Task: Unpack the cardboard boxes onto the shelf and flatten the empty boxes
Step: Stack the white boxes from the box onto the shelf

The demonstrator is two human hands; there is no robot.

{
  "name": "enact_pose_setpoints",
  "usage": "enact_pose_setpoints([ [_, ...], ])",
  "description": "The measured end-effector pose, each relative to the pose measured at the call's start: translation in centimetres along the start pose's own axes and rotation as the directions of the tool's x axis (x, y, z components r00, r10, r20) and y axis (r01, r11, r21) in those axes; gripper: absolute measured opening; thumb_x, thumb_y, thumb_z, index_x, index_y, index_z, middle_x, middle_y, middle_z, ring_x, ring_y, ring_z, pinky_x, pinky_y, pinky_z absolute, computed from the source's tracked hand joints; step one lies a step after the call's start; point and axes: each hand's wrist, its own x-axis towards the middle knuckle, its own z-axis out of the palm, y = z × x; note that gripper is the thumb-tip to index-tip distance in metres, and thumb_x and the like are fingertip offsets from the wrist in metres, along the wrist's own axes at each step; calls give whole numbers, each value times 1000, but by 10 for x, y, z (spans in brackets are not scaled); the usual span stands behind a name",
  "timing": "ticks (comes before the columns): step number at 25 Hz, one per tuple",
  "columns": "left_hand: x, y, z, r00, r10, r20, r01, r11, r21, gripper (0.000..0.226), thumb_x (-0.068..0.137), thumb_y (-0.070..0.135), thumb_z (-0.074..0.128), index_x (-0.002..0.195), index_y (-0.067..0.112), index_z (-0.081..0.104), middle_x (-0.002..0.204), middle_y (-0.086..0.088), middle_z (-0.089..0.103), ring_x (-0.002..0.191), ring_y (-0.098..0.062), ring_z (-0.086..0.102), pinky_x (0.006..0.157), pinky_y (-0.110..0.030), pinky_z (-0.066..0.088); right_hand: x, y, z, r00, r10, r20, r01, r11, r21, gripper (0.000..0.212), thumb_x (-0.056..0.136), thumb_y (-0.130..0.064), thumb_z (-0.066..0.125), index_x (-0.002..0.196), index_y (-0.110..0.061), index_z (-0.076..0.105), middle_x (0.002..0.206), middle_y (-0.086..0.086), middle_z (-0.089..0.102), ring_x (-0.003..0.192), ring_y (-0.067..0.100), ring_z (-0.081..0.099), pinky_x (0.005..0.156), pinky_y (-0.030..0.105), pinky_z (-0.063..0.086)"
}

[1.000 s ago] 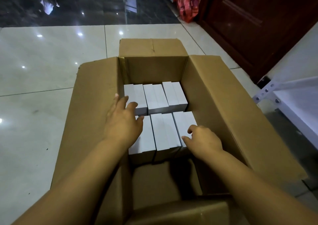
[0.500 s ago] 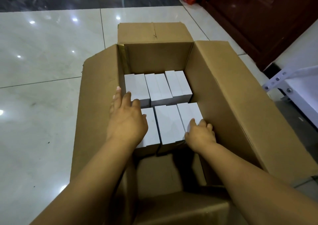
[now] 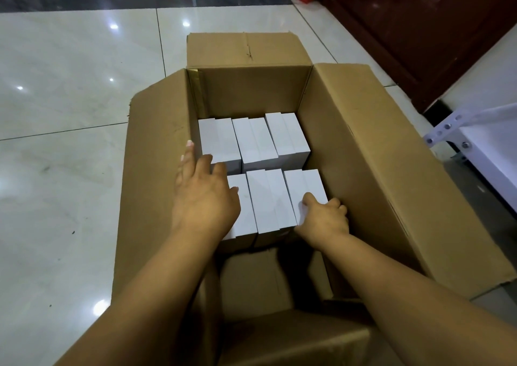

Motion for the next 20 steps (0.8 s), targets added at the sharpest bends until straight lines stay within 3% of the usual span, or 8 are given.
enact_pose_setpoints([
  [5,-1,1,0,1000,3,16,-3,1000,18,48,94,38,50,133,11,48,148,-9,37,147,-29,-5,119,-38,-1,-1,-3,0,997,58,46,-59,998,32,77,77,-37,74,133,-18,24,134,22,31,122,35,34,81,32,41],
  [10,-4,3,-1,999,5,43,-7,999,41,46,96,37,47,134,13,46,148,-8,35,147,-29,-8,118,-37,-5,-4,2,1,994,54,96,-58,997,41,79,81,-38,70,137,-19,18,133,21,40,123,36,33,75,33,39],
  [14,-8,4,-4,997,16,74,-21,998,62,45,97,36,45,136,14,44,149,-7,34,147,-30,-8,118,-38,-7,-23,7,-6,998,44,51,-44,999,-9,76,82,-46,66,136,-18,20,133,22,40,119,36,41,80,35,41],
  [17,-10,4,-5,997,35,67,-40,996,77,44,97,35,46,136,15,46,147,-7,37,147,-28,1,118,-38,-6,-37,8,-15,999,32,35,-32,999,-7,73,84,-50,62,137,-18,22,134,20,40,120,35,41,79,35,40],
  [20,-13,4,-5,997,56,60,-58,998,38,39,96,30,47,131,14,52,141,-6,46,142,-24,25,118,-37,-3,-52,11,-27,999,22,25,-22,1000,1,72,85,-52,59,139,-20,23,134,19,42,121,36,41,77,35,39],
])
